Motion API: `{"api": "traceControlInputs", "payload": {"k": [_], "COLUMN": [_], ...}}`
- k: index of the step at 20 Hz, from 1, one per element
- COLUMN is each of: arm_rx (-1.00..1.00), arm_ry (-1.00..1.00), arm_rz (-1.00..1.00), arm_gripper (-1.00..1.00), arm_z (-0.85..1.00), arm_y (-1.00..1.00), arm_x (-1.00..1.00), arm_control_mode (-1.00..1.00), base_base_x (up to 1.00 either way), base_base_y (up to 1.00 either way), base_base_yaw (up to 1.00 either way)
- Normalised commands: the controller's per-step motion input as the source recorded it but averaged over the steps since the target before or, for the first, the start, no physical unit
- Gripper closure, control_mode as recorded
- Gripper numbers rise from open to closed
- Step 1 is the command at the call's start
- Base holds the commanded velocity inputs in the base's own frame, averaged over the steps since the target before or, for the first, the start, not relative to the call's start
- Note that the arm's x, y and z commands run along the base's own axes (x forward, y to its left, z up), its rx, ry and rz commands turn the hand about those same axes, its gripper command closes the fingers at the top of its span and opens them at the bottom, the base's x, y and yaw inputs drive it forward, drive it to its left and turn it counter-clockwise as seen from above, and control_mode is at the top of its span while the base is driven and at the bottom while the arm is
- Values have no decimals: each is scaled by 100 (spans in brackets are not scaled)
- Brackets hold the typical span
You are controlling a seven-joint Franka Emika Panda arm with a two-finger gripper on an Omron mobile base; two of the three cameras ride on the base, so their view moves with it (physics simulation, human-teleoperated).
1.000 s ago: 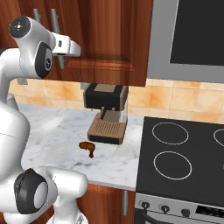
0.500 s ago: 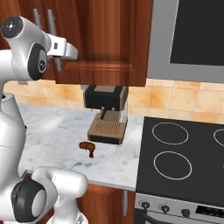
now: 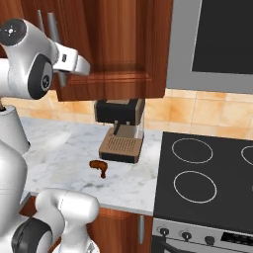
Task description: Retrieve the pan from the cabinet, then place the raw meat into the pan to avoid contamination.
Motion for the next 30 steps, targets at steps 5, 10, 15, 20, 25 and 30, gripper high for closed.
{"api": "traceControlInputs", "payload": {"k": [5, 10, 15, 20, 25, 30], "arm_rx": [5, 4, 1, 0, 0, 0], "arm_ry": [5, 1, 2, 1, 0, 0], "arm_rz": [-4, -7, -2, -6, -6, -6], "arm_gripper": [100, 100, 100, -100, -100, -100], "arm_z": [-1, -1, 0, 0, 0, 10], "arm_y": [-42, -47, -54, -17, -6, -1], "arm_x": [-55, -66, -44, -32, -29, -30], "arm_control_mode": [-100, -100, -100, -100, -100, -100], "base_base_x": [0, 0, 0, 0, 0, 0], "base_base_y": [0, 0, 0, 0, 0, 0], "base_base_yaw": [0, 0, 0, 0, 0, 0]}}
